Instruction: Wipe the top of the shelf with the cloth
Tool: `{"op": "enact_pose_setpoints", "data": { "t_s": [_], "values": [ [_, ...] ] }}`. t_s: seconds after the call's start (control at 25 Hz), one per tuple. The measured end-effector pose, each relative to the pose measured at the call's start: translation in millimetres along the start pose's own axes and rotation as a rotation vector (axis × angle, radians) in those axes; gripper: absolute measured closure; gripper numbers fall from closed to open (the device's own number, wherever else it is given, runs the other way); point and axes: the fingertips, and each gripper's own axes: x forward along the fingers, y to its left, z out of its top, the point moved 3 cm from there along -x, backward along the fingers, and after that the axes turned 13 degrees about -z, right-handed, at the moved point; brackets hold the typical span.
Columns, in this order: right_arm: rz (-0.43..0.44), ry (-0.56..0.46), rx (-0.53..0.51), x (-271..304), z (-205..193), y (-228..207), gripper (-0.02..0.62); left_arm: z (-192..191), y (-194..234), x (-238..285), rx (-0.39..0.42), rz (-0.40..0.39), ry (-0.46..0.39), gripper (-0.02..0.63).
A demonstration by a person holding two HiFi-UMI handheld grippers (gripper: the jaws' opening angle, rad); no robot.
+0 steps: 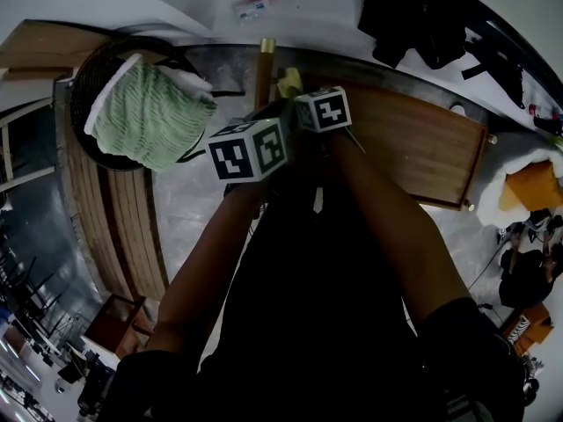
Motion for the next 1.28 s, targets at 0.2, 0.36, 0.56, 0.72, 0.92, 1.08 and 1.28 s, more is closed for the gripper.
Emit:
{"op": "enact_pose_setpoints", "data": {
  "t_s": [0.2,0.36,0.56,0.72,0.92,1.08,1.28],
  "values": [
    [-0.015,0.011,-0.033,2,0,-1,0.546,-3,2,3,-0.006,-0.016,0.005,0.593],
    [-0.011,0.026,-0.03,0,-5,-8,0.546,-7,2,12,-0.021,-0.041,0.022,0.594],
    [-0.033,0.029,-0.021,-8,-8,-30,0.546,-4,0,27,0.009,-0.02,0.041,0.594],
    [-0.033,0.032,-0.013,-16,-13,-43,0.546,-10,-2,45,0.023,0.007,0.074,0.594],
    [-0.055,0.03,-0.025,-26,-18,-65,0.546,-26,5,66,0.045,0.066,0.113,0.594],
    [-0.071,0.042,-0.073,-37,-26,-84,0.546,-47,7,83,0.03,0.084,0.133,0.594],
    [-0.081,0.043,-0.055,-48,-34,-106,0.546,-58,-1,105,0.015,0.063,0.124,0.594]
  ]
}}
